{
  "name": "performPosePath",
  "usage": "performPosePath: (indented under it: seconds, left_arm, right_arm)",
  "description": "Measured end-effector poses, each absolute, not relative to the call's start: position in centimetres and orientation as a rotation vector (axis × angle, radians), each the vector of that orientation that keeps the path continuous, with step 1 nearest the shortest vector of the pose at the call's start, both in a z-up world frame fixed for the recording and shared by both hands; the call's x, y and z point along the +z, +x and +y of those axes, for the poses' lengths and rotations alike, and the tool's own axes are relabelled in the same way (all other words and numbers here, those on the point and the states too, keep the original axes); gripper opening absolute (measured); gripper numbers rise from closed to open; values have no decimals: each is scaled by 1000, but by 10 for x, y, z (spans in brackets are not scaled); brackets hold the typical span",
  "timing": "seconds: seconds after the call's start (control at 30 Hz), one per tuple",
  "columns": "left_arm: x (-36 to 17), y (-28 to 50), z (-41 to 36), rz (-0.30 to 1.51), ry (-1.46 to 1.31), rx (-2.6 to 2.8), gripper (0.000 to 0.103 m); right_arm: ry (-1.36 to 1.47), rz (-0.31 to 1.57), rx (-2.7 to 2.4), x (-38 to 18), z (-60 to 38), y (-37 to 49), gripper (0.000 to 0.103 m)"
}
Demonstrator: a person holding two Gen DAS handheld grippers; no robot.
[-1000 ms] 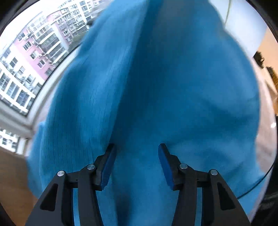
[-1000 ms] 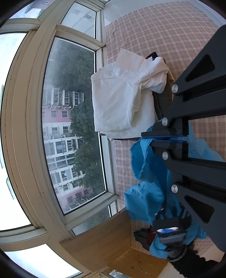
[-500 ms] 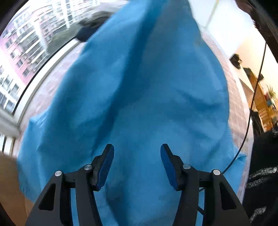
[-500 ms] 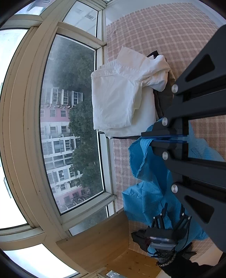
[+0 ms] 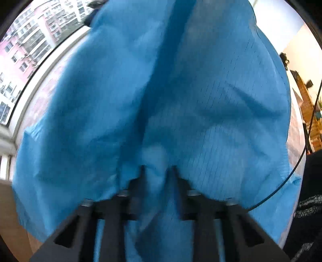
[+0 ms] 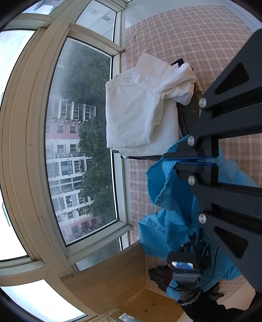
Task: Fold clothes
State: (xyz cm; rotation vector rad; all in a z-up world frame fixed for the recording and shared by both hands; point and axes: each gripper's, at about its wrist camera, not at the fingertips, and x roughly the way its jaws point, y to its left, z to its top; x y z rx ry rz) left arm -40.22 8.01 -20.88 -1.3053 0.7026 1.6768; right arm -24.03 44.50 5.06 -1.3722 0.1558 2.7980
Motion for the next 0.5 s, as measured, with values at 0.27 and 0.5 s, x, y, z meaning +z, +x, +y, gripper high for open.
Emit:
performPosePath:
  seconds: [0.27, 0.5]
  left_arm:
    - [-161, -368, 37, 588, -1221, 1850, 7]
    - [-159, -342, 39, 647, -1196, 1900, 0]
  right_arm:
    - [-1370, 184, 2799, 50, 452, -232, 1]
    - [-1383, 201, 2805, 45, 449, -226, 1]
